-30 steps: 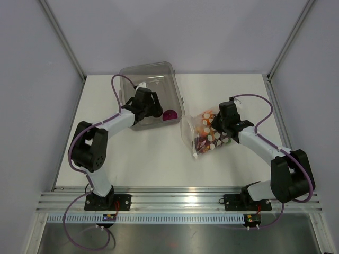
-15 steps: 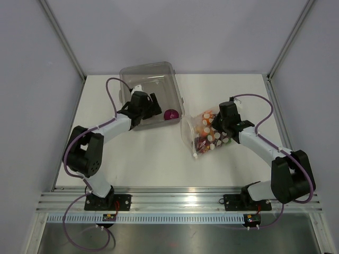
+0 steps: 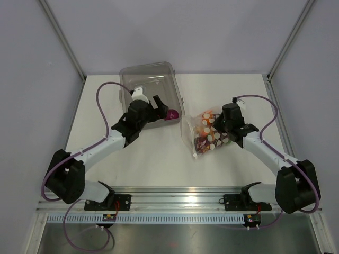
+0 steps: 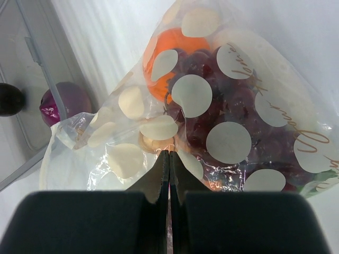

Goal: Open the zip-top bag and remove the fake food
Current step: Place the fake fruit in the bin, then pick up the fake fruit from the zipper food storage bag.

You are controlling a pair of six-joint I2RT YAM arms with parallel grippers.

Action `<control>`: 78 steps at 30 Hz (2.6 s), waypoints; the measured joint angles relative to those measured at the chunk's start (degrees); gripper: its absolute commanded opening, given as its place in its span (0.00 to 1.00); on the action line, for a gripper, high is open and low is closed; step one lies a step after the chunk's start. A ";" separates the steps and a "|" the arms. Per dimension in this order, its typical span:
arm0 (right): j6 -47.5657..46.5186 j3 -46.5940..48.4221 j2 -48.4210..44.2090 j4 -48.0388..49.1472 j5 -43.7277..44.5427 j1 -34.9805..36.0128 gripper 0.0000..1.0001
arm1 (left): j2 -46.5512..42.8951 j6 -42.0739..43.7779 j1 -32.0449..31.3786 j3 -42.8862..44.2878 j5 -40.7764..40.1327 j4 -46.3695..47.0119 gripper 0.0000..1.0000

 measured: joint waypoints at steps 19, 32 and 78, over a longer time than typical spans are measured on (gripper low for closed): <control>-1.79 -0.11 -4.52 -0.17 2.40 -0.04 0.45 | -0.70 -4.79 -8.74 -10.75 4.52 4.42 0.87; -2.54 -0.11 -4.52 -1.42 5.11 -0.07 0.48 | 6.03 -4.94 -11.76 -10.93 8.81 12.57 0.78; 7.39 -12.81 -18.78 -7.67 -6.14 -0.74 0.50 | 23.58 -8.17 -15.98 -0.17 20.85 21.24 0.93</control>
